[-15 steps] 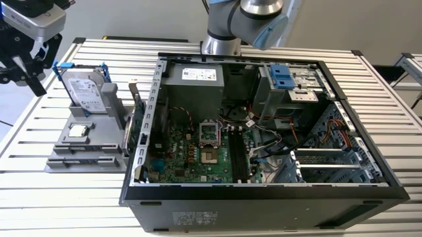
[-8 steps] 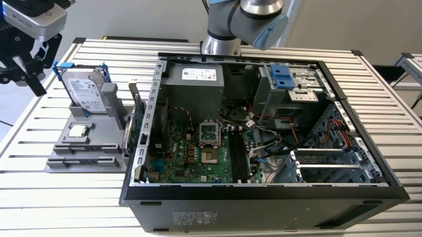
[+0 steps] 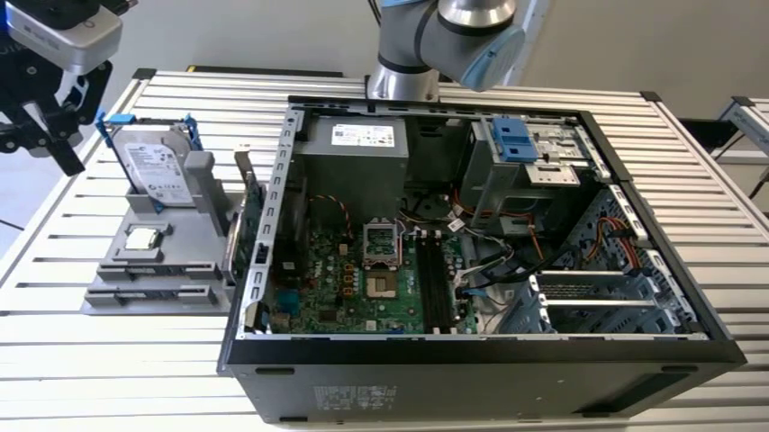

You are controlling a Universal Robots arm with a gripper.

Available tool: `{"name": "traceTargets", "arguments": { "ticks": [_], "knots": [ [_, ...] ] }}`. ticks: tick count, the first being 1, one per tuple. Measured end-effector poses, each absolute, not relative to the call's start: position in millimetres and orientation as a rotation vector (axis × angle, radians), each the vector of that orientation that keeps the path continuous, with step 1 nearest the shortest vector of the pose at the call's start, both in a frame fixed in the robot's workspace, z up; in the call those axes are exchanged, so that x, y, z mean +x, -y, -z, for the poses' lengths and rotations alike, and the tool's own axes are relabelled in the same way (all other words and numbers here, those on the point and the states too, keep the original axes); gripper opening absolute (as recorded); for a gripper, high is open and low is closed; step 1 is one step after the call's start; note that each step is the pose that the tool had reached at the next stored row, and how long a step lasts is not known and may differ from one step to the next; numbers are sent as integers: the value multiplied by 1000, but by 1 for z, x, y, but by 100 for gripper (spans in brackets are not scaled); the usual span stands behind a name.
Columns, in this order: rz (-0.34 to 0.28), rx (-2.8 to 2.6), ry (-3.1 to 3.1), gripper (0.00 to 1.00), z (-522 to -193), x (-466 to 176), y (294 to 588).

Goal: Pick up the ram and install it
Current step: 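Pick up the ram and move it above insertion slot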

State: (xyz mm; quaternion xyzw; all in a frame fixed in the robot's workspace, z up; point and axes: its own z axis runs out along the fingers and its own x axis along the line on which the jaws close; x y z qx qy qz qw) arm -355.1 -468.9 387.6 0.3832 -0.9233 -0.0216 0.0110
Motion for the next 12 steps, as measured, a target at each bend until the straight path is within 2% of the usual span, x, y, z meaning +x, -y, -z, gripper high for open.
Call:
{"name": "traceTargets", "arguments": {
  "ticks": [12],
  "knots": [
    [66, 1335, 2817, 0, -388, -355, 469]
  ]
}}
